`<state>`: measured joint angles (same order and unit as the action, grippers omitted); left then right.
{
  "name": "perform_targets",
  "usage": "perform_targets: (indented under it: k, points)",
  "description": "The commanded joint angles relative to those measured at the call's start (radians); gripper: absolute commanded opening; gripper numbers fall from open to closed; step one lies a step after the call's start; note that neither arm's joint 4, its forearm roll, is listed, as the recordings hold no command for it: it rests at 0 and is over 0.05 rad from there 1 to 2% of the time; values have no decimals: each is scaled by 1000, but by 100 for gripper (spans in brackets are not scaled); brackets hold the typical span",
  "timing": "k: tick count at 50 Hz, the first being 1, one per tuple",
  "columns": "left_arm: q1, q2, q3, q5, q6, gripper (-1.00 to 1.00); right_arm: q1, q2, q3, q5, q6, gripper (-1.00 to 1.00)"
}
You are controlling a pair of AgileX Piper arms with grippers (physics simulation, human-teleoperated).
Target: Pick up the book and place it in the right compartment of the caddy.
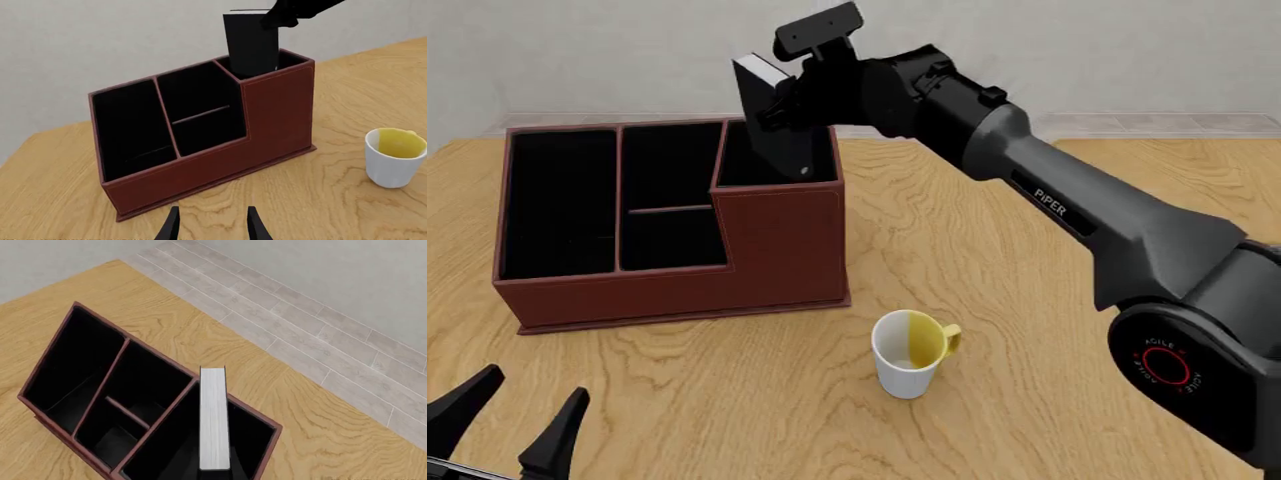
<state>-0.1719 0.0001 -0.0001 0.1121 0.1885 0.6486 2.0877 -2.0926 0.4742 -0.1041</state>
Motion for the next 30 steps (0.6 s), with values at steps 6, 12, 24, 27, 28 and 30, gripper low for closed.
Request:
perform_targets:
  k: [6, 12, 24, 27, 28, 30]
  points:
    - [7, 0, 0, 8, 3, 100, -2, 1, 39, -57, 46, -100]
    - [9, 0, 0, 9, 2, 100, -4, 8, 56, -75, 53, -100]
    - [11, 0, 0, 9, 4, 100, -4, 13, 85, -98, 61, -100]
    - [12, 0, 0, 6, 4, 100, -4, 16, 90, -103, 63, -100]
    - [12, 0, 0, 6, 4, 100, -3, 15, 93, -105, 65, -100]
    - [13, 0, 0, 6, 4, 100, -3, 16, 97, -108, 67, -100]
